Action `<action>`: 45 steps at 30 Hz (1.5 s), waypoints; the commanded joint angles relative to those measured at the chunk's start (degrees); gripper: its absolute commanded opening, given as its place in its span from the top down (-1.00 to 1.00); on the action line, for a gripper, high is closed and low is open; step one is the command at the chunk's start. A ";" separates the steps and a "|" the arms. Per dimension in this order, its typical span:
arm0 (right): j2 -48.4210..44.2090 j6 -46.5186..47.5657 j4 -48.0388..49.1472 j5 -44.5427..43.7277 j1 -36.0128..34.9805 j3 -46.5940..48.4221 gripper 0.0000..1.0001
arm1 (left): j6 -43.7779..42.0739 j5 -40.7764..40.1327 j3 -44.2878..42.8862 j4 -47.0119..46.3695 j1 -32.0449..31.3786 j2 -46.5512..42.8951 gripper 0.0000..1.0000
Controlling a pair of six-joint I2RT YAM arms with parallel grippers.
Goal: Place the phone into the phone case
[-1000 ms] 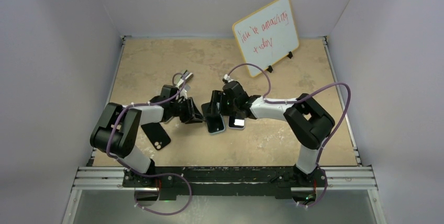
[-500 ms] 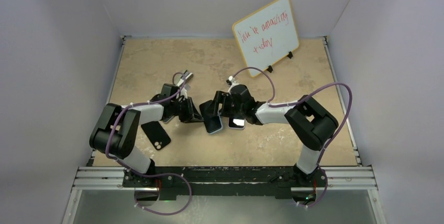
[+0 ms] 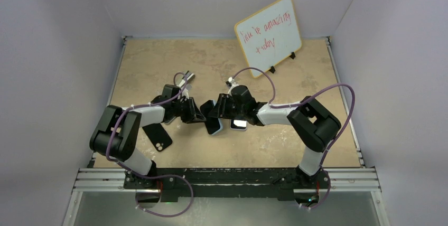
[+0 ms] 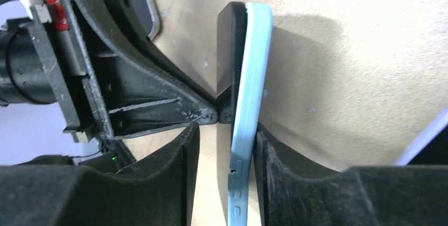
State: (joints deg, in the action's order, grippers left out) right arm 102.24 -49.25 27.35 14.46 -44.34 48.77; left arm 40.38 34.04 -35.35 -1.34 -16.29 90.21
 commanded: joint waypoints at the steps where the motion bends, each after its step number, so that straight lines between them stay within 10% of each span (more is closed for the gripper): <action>1: -0.02 3.43 -2.74 -2.76 -0.72 3.07 0.22 | 3.47 4.08 2.37 -8.30 -0.67 0.20 0.67; 12: 2.99 4.26 -1.46 2.56 -0.70 4.71 0.30 | 4.18 6.73 2.48 -12.02 -0.68 1.57 0.71; 20: -0.68 6.16 -4.66 2.22 -0.17 4.35 0.95 | 1.28 4.75 0.19 -5.44 0.35 -5.44 0.70; 32: -27.75 2.97 -0.80 14.34 7.07 -3.87 0.97 | -4.09 14.78 -6.45 4.39 5.83 -30.29 -0.63; 45: -37.38 -10.29 18.95 28.05 7.40 -5.33 0.91 | 27.25 26.66 2.52 -47.38 5.84 -35.79 -0.70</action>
State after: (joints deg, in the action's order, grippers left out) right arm 65.21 -53.45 33.74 35.99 -36.80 41.74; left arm 53.91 57.28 -35.57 -25.82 -10.79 54.48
